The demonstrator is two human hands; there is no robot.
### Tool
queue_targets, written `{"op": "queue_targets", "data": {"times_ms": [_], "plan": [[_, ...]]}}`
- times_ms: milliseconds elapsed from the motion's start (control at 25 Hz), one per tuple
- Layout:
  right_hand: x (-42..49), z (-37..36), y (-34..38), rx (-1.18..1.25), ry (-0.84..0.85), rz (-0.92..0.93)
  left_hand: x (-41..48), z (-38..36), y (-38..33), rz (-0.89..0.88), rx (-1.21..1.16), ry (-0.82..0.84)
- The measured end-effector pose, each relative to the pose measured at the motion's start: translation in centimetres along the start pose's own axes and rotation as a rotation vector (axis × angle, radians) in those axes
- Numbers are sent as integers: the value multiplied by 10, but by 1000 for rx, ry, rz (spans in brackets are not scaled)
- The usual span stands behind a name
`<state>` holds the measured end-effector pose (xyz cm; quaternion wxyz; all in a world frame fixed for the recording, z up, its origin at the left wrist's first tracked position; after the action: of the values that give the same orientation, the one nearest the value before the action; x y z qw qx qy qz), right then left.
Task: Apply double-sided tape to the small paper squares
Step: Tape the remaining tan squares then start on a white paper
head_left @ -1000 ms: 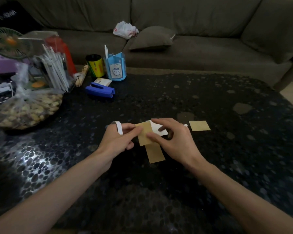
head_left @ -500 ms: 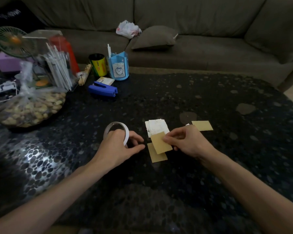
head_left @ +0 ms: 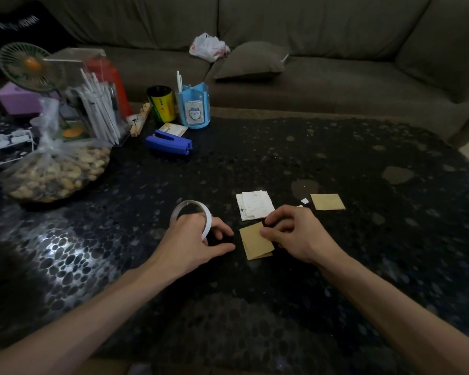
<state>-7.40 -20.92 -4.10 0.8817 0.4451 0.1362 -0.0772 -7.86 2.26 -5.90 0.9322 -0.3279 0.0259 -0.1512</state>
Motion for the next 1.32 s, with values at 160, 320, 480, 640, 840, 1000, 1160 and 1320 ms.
{"op": "queue_targets", "data": {"times_ms": [160, 320, 480, 640, 840, 1000, 1160, 1320], "plan": [[-2, 0, 2, -4, -1, -4, 1, -2, 0, -28, -5, 26], [-3, -1, 2, -27, -13, 6, 1, -4, 0, -53, -29, 25], [-4, -1, 3, -54, -21, 28, 2, -8, -1, -57, -52, 10], [-5, 0, 3, -85, -24, 52, 4, -12, -3, -45, -54, 9], [-6, -1, 3, -149, -33, 92, 5, -14, -8, -33, -70, 0], [-6, -1, 2, -181, -43, 130, 7, -15, -11, -29, -96, 7], [-6, -1, 2, -201, -42, 158, 7, -14, -12, -18, -94, 15], [-6, -2, 0, -214, -52, 182, 8, -14, -12, -13, -70, 31]]}}
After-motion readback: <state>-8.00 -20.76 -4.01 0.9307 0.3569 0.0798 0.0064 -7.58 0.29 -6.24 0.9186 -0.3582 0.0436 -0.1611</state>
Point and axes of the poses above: each hand's wrist, its own x-axis towards the middle knuckle, its own z-axis out of the back of the hand, y = z × x, the point moved 1 cm from there along x, towards the middle knuckle
